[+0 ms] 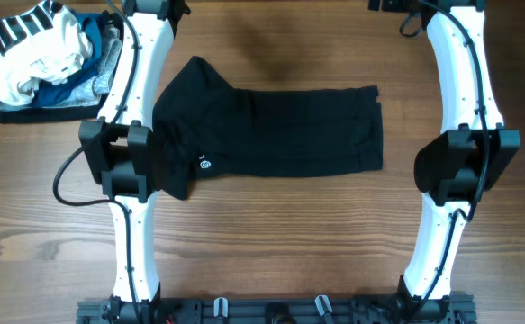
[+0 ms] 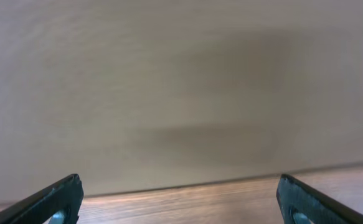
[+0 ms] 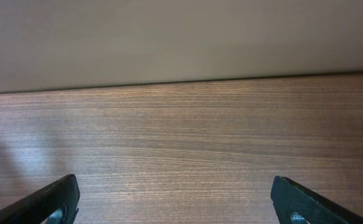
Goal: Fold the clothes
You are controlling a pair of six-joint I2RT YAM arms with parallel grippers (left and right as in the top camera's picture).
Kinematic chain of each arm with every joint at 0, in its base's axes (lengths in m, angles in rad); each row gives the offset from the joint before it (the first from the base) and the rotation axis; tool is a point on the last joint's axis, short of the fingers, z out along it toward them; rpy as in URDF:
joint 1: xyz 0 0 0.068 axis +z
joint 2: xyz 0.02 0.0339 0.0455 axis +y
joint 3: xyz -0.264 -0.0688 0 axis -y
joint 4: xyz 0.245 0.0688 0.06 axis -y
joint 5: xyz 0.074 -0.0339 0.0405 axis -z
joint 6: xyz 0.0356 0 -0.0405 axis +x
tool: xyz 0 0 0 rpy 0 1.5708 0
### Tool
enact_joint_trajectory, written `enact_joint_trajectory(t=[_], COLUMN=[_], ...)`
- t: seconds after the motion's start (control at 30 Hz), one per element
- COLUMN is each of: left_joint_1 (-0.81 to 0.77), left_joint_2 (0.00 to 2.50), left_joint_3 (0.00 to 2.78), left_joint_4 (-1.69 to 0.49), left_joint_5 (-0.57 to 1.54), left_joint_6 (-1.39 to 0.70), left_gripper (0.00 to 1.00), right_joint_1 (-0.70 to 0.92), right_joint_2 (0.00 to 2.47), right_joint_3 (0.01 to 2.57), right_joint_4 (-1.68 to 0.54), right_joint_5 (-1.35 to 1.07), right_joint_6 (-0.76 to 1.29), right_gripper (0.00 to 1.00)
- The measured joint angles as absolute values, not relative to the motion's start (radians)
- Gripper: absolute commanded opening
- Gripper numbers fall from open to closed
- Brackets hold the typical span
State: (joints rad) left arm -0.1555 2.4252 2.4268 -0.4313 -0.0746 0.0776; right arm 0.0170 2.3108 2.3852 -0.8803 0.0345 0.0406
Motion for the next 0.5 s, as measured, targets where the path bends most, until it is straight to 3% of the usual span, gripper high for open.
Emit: enact_joint_trajectory(t=[0.03, 0.1, 0.17, 0.2, 0.37, 0.5], left_joint_1=[-0.162, -0.17, -0.171, -0.169, -0.154, -0.15], left_joint_2=[2.424, 2.424, 2.424, 2.424, 2.441, 2.496], left_joint_3=[2.439, 2.442, 2.444, 2.444, 2.444, 2.444], left_joint_4=[-0.471, -0.612, -0.686, -0.737, -0.838, -0.862], left_joint_5=[-0.064, -0.058, -0.055, -0.055, -0.072, -0.111], left_joint_6=[0.195, 0.338, 0.422, 0.464, 0.526, 0.521], left_gripper=[1.0, 0.34, 0.71, 0.64, 0.6, 0.66], right_joint_1=[0.017, 0.017, 0.017, 0.017, 0.017, 0.017], right_joint_2=[2.311, 2.311, 2.311, 2.311, 2.311, 2.311], right_joint_3=[2.385, 2.385, 2.385, 2.385, 2.385, 2.385], right_joint_4=[-0.884, -0.891, -0.906, -0.913, -0.94, -0.957], right_joint_5=[0.035, 0.034, 0.035, 0.035, 0.034, 0.034], right_joint_6=[0.041, 0.041, 0.039, 0.035, 0.02, 0.02], right_gripper=[1.0, 1.0, 1.0, 1.0, 1.0, 1.0])
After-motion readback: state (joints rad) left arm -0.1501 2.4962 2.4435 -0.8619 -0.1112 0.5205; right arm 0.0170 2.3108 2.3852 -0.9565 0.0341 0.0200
